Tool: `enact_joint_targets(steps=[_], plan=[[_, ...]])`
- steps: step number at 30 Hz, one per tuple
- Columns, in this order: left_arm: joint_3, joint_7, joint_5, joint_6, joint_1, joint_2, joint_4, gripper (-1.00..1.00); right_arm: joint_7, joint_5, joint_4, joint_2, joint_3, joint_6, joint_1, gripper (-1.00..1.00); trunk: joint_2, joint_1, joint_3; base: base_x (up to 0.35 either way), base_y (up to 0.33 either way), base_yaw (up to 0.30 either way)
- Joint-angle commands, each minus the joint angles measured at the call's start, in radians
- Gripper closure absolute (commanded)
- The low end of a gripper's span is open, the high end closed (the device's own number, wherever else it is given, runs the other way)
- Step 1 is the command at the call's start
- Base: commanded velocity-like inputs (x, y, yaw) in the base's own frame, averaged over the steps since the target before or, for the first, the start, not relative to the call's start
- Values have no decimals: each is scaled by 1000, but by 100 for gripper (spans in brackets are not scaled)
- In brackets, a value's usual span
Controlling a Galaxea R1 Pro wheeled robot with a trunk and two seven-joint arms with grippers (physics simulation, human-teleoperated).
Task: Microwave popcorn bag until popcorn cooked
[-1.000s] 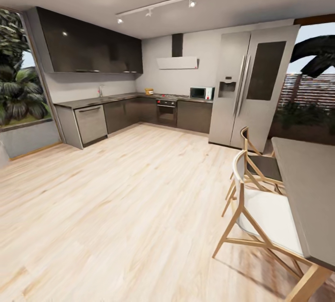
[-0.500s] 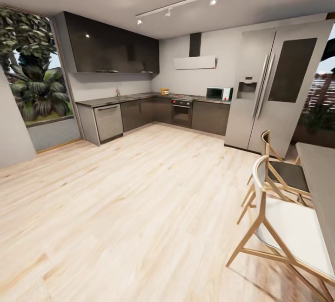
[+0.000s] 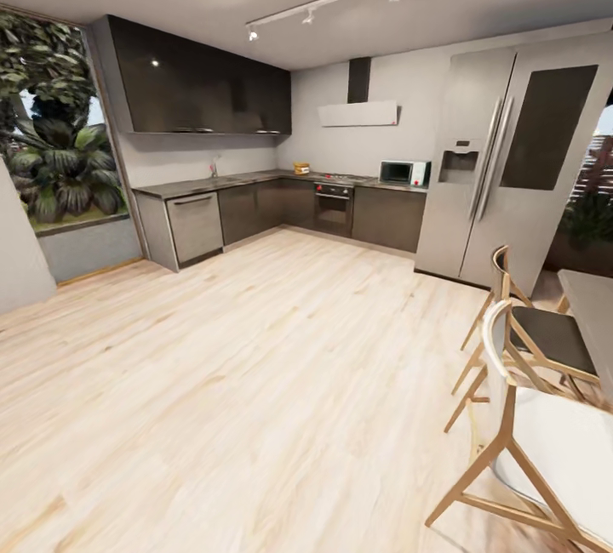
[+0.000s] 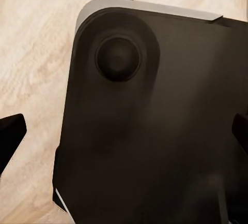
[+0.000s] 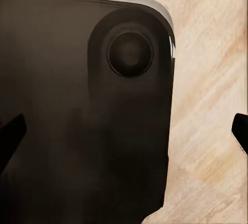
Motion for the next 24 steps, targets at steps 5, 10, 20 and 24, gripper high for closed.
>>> enact_joint_targets(steps=[5, 10, 20, 24], plan=[[0, 0, 6, -3, 0, 0, 1, -100, 0, 2, 0, 0, 1, -4, 0, -100, 0, 1, -1, 325, 0, 0], [0, 0, 6, -2, 0, 0, 1, -100, 0, 2, 0, 0, 1, -6, 0, -100, 0, 1, -1, 325, 0, 0], [0, 0, 7, -1, 0, 0, 1, -100, 0, 1, 0, 0, 0, -5, 0, -100, 0, 1, -1, 325, 0, 0], [0, 0, 8, -1, 0, 0, 1, -100, 0, 1, 0, 0, 0, 1, 0, -100, 0, 1, -1, 326, 0, 0]])
